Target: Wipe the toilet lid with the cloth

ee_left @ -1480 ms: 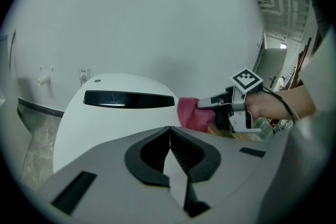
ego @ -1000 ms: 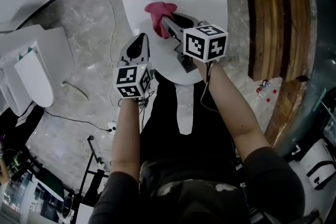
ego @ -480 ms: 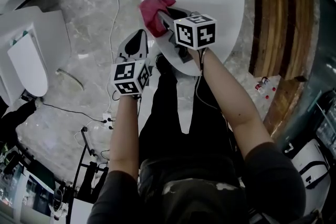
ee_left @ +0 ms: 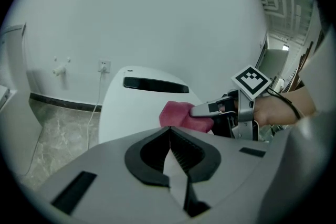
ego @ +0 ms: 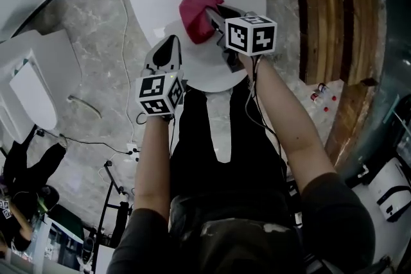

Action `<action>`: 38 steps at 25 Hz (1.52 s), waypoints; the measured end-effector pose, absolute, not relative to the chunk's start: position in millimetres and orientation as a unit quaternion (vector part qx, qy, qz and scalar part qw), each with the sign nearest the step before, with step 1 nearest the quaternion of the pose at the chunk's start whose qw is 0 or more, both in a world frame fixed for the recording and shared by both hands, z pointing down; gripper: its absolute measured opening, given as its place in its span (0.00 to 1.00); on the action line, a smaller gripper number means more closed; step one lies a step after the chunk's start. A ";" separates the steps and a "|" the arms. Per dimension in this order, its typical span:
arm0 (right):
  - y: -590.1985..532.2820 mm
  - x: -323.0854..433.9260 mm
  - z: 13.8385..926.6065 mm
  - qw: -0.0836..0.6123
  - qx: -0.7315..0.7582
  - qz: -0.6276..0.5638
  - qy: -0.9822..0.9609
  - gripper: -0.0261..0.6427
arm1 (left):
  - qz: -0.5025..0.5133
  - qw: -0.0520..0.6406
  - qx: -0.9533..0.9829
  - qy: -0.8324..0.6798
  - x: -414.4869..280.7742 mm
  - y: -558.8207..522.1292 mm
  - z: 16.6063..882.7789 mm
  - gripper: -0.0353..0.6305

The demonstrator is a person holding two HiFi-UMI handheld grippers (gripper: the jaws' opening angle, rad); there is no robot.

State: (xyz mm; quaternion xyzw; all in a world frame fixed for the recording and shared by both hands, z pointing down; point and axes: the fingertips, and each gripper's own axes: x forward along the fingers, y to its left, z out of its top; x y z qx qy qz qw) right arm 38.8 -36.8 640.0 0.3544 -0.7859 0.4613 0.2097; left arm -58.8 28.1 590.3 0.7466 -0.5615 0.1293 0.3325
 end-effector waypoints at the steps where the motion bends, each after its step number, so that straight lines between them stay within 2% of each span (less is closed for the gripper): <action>1: -39.6 56.5 640.5 0.207 0.361 0.462 -0.783 0.14 | 0.132 0.332 0.751 -0.555 -42.5 25.8 590.2 0.07; 9: -54.2 192.8 649.0 0.192 0.407 0.468 -0.761 0.14 | 0.146 0.330 0.773 -0.522 73.7 20.7 596.5 0.07; 17: -43.3 234.1 644.5 0.182 0.401 0.476 -0.761 0.14 | 0.138 0.337 0.771 -0.523 126.5 30.1 588.7 0.07; 23: -21.8 186.3 624.7 0.164 0.379 0.474 -0.777 0.14 | 0.137 0.332 0.769 -0.528 100.9 45.6 586.6 0.07; 38: 89.1 -52.6 592.7 0.160 0.277 0.492 -0.810 0.14 | 0.126 0.332 0.732 -0.581 -89.1 121.6 583.0 0.07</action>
